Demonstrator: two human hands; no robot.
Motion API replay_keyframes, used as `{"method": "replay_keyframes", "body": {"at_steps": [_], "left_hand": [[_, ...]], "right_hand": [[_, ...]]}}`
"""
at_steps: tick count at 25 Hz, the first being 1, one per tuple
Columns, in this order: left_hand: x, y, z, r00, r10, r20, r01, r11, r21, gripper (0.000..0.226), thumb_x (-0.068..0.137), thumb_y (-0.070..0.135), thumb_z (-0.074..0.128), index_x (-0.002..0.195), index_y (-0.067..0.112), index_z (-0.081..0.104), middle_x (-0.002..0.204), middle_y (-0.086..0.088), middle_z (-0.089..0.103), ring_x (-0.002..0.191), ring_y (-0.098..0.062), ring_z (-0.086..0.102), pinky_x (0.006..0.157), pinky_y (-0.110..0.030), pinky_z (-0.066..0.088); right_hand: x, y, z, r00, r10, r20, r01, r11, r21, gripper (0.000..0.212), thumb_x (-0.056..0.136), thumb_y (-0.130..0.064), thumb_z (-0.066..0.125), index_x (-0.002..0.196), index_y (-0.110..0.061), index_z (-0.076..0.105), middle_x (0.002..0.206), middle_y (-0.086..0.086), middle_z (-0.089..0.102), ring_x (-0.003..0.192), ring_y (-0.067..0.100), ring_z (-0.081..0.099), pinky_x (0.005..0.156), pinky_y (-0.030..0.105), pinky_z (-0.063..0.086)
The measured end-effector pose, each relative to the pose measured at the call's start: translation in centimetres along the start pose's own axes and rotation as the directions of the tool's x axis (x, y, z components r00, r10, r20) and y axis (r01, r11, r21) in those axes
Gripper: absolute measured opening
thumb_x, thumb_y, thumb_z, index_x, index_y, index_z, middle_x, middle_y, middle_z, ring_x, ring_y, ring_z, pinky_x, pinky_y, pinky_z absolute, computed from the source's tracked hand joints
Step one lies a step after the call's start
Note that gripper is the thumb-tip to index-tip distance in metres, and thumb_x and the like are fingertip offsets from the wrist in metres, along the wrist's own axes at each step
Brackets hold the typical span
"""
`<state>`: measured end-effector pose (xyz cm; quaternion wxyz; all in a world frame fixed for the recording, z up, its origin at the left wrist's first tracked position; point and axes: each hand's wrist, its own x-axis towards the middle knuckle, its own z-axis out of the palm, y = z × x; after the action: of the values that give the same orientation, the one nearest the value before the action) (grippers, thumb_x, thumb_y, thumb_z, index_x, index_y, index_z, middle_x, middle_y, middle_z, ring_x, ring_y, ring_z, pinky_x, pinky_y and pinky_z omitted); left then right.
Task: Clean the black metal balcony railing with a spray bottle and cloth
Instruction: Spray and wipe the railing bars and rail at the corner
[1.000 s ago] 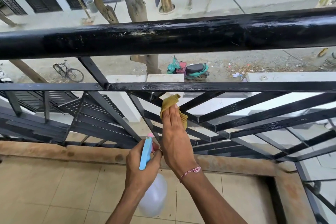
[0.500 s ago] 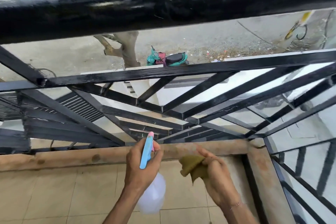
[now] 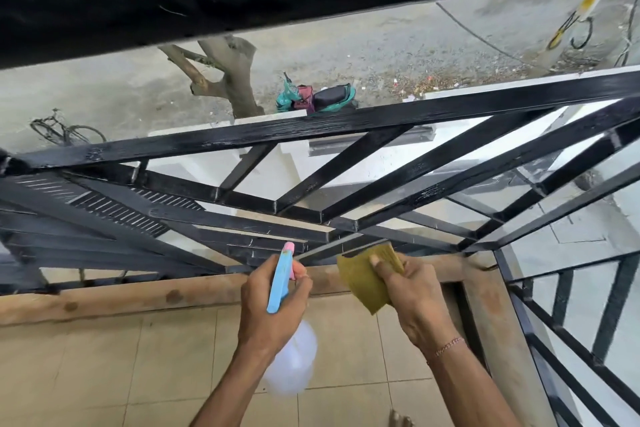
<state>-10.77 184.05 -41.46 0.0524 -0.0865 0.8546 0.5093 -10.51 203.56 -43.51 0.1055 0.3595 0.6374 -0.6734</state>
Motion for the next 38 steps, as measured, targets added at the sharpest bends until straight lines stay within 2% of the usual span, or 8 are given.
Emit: {"method": "replay_keyframes", "body": {"at_steps": [5, 9, 13, 18, 22, 25, 29, 38], "left_hand": [[0.4, 0.3, 1.3, 1.0, -0.025, -0.009, 0.025, 0.999, 0.022, 0.02, 0.088, 0.006, 0.073, 0.077, 0.02, 0.064, 0.063, 0.009, 0.056, 0.053, -0.006, 0.052, 0.052, -0.033, 0.057], [0.8, 0.7, 2.4, 0.999, -0.015, -0.043, 0.017, 0.999, 0.046, 0.022, 0.087, 0.004, 0.073, 0.075, 0.02, 0.063, 0.068, 0.002, 0.062, 0.057, -0.006, 0.057, 0.052, -0.018, 0.048], [1.0, 0.3, 2.8, 0.996, -0.046, -0.07, 0.048, 0.999, 0.02, 0.016, 0.087, 0.007, 0.075, 0.08, 0.018, 0.065, 0.067, 0.009, 0.061, 0.059, -0.008, 0.061, 0.053, -0.022, 0.054], [0.9, -0.2, 3.6, 0.995, -0.041, -0.088, 0.044, 0.998, 0.036, 0.014, 0.088, 0.009, 0.076, 0.083, 0.018, 0.068, 0.071, 0.016, 0.063, 0.07, -0.007, 0.065, 0.056, -0.019, 0.055], [0.8, -0.4, 4.4, 0.997, -0.047, -0.067, 0.048, 0.999, 0.01, 0.019, 0.088, 0.01, 0.077, 0.079, 0.022, 0.066, 0.075, 0.013, 0.065, 0.074, -0.011, 0.068, 0.063, -0.032, 0.063], [0.8, -0.9, 4.7, 0.997, -0.068, -0.044, 0.067, 0.997, -0.034, 0.017, 0.088, 0.012, 0.076, 0.079, 0.023, 0.067, 0.078, 0.007, 0.067, 0.076, -0.01, 0.069, 0.064, -0.052, 0.063], [0.8, -1.3, 5.2, 0.999, -0.047, -0.015, 0.046, 0.998, -0.045, 0.019, 0.087, 0.012, 0.075, 0.076, 0.024, 0.065, 0.072, 0.003, 0.064, 0.071, -0.025, 0.067, 0.063, -0.055, 0.061], [0.7, 0.1, 6.7, 0.996, -0.015, 0.086, 0.024, 0.994, -0.105, 0.011, 0.085, 0.015, 0.075, 0.081, 0.022, 0.068, 0.073, 0.0, 0.067, 0.072, -0.026, 0.07, 0.064, -0.053, 0.063]], "right_hand": [[2.6, -2.9, 1.9, 0.838, -0.544, 0.031, 0.505, 0.754, -0.421, 0.03, 0.095, -0.006, 0.051, 0.118, -0.022, 0.061, 0.088, 0.008, 0.064, 0.068, 0.02, 0.058, 0.069, 0.03, 0.048], [7.2, -1.4, 7.5, 0.934, -0.349, 0.076, 0.35, 0.853, -0.388, 0.03, 0.094, 0.011, 0.044, 0.122, 0.005, 0.054, 0.121, 0.027, 0.058, 0.092, 0.031, 0.062, 0.088, 0.042, 0.058], [8.7, 3.1, 9.5, 0.811, -0.539, 0.228, 0.553, 0.578, -0.6, 0.026, 0.091, 0.005, 0.052, 0.114, -0.004, 0.06, 0.111, 0.014, 0.058, 0.095, 0.024, 0.057, 0.085, 0.044, 0.056], [5.8, 5.8, 8.3, 0.77, -0.56, 0.308, 0.638, 0.647, -0.418, 0.054, 0.101, -0.055, 0.045, 0.147, -0.026, 0.046, 0.15, 0.001, 0.051, 0.135, 0.016, 0.052, 0.113, 0.043, 0.042], [6.8, 7.2, 7.9, 0.697, -0.575, 0.427, 0.701, 0.424, -0.574, 0.076, 0.099, -0.022, 0.061, 0.16, -0.012, 0.016, 0.167, 0.005, 0.001, 0.154, 0.019, -0.003, 0.124, 0.03, 0.009], [8.2, 5.8, 7.9, 0.755, -0.491, 0.435, 0.644, 0.428, -0.634, 0.078, 0.1, -0.014, 0.057, 0.16, -0.006, 0.008, 0.167, 0.011, -0.006, 0.155, 0.026, -0.007, 0.124, 0.031, 0.0], [8.5, 3.6, 6.4, 0.752, -0.397, 0.526, 0.632, 0.21, -0.746, 0.08, 0.097, -0.001, 0.054, 0.159, -0.003, 0.002, 0.166, 0.021, 0.0, 0.153, 0.035, 0.012, 0.122, 0.037, 0.027], [6.7, 1.6, 1.1, 0.759, -0.305, 0.575, 0.375, -0.517, -0.77, 0.063, 0.109, -0.03, 0.031, 0.156, 0.004, 0.008, 0.161, 0.033, 0.001, 0.15, 0.048, -0.002, 0.123, 0.053, 0.006]]}}
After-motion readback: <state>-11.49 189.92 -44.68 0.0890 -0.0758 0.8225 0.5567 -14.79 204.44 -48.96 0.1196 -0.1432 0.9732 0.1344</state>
